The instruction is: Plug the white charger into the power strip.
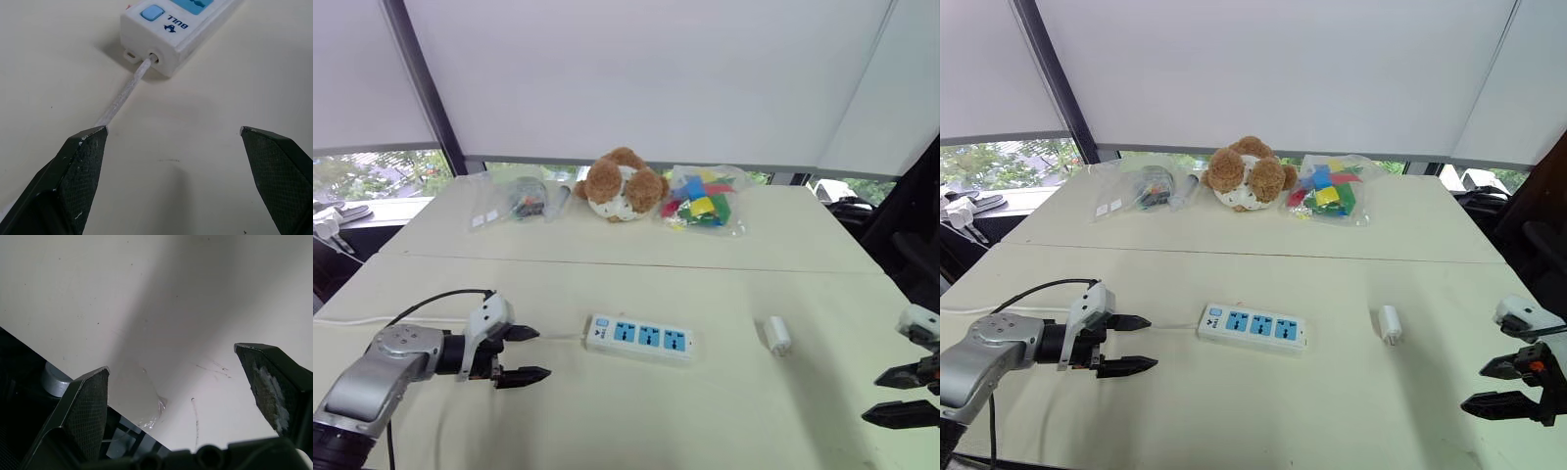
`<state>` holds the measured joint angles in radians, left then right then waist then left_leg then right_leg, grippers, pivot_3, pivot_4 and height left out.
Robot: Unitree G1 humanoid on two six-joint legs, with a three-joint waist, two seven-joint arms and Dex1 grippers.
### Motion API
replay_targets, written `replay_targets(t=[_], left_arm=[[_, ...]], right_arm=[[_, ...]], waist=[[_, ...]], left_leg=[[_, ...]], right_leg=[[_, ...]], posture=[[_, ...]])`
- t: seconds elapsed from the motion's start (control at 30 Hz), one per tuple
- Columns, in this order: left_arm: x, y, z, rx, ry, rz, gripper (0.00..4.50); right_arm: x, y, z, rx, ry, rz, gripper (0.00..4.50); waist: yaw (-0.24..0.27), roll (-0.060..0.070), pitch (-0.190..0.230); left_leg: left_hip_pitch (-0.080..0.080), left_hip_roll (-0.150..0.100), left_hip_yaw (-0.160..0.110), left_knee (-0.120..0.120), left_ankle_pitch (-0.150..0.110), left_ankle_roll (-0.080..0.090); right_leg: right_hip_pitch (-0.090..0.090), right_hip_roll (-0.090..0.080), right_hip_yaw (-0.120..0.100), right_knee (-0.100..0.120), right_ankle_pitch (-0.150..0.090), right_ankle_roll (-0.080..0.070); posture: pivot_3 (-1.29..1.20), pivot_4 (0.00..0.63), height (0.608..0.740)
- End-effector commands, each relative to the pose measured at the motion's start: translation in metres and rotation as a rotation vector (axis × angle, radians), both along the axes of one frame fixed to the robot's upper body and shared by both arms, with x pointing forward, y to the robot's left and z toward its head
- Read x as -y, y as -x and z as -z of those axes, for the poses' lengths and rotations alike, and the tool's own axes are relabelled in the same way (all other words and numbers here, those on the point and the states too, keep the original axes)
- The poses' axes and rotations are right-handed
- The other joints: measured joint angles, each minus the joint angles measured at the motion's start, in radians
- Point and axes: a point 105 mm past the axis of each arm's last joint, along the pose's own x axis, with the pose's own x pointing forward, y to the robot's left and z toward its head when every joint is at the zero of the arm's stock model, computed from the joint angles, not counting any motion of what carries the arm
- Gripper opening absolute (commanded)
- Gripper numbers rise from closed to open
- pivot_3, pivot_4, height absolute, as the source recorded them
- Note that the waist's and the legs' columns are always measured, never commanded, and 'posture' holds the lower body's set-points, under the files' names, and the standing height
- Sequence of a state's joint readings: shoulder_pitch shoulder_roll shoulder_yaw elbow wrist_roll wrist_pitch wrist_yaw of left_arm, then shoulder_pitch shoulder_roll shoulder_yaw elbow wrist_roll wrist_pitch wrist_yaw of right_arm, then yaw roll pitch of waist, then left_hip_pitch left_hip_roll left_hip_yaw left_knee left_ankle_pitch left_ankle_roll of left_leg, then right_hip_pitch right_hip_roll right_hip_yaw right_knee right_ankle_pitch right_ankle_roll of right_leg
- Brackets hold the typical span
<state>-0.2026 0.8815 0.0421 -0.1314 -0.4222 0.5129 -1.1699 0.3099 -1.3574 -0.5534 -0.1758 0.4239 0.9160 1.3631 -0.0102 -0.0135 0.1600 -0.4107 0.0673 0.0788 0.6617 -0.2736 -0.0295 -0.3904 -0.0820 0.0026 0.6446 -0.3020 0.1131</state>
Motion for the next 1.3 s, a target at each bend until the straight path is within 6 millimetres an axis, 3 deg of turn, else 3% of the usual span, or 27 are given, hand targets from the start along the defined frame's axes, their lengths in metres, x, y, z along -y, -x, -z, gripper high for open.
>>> replay_targets(t=[0.03,0.8,1.0,1.07,1.2,1.3], left_arm=[[0.000,-0.003,-0.008,0.036,-0.008,0.014,4.46],[-0.015,-0.020,-0.015,0.064,-0.034,-0.020,4.46],[-0.011,-0.030,-0.021,0.084,-0.032,0.077,4.46],[-0.008,-0.038,-0.026,0.119,-0.047,0.125,4.46],[0.023,-0.054,-0.037,0.164,-0.038,0.341,4.46],[0.045,-0.063,-0.031,0.179,-0.041,0.443,4.46]], right_arm=[[0.000,-0.003,-0.010,0.048,0.011,-0.002,4.50],[-0.001,-0.012,0.000,0.095,0.046,-0.013,4.50],[-0.003,-0.017,-0.003,0.131,0.048,-0.025,4.50],[-0.006,-0.018,-0.007,0.143,0.046,-0.039,4.50],[-0.043,-0.027,-0.039,0.217,-0.096,-0.134,4.50],[-0.061,-0.024,-0.041,0.210,-0.117,-0.184,4.50]], waist=[[0.000,0.000,0.000],[0.001,0.000,0.000],[0.002,0.000,0.000],[0.005,0.000,0.000],[0.006,0.000,0.000],[0.015,0.000,0.000]], left_leg=[[0.000,0.000,0.000,0.000,0.000,0.000],[0.000,0.000,0.000,0.001,0.000,0.000],[0.000,0.000,0.000,0.002,0.000,0.000],[0.000,0.000,0.000,0.002,0.000,0.000],[0.000,-0.001,0.000,0.004,0.000,0.000],[0.000,-0.001,-0.001,0.004,0.000,0.000]], right_leg=[[0.000,0.000,0.000,0.000,0.000,0.000],[0.000,0.000,0.000,0.002,0.000,0.001],[0.000,0.000,0.000,0.002,0.000,0.001],[0.001,0.000,0.000,0.002,0.000,0.001],[0.001,0.001,0.000,0.003,0.000,0.001],[0.001,0.001,0.000,0.003,0.001,0.001]], posture=[[0.00,0.150,0.739],[0.00,0.150,0.739],[0.00,0.150,0.739],[0.00,0.150,0.739],[0.00,0.150,0.739],[0.00,0.150,0.739]])
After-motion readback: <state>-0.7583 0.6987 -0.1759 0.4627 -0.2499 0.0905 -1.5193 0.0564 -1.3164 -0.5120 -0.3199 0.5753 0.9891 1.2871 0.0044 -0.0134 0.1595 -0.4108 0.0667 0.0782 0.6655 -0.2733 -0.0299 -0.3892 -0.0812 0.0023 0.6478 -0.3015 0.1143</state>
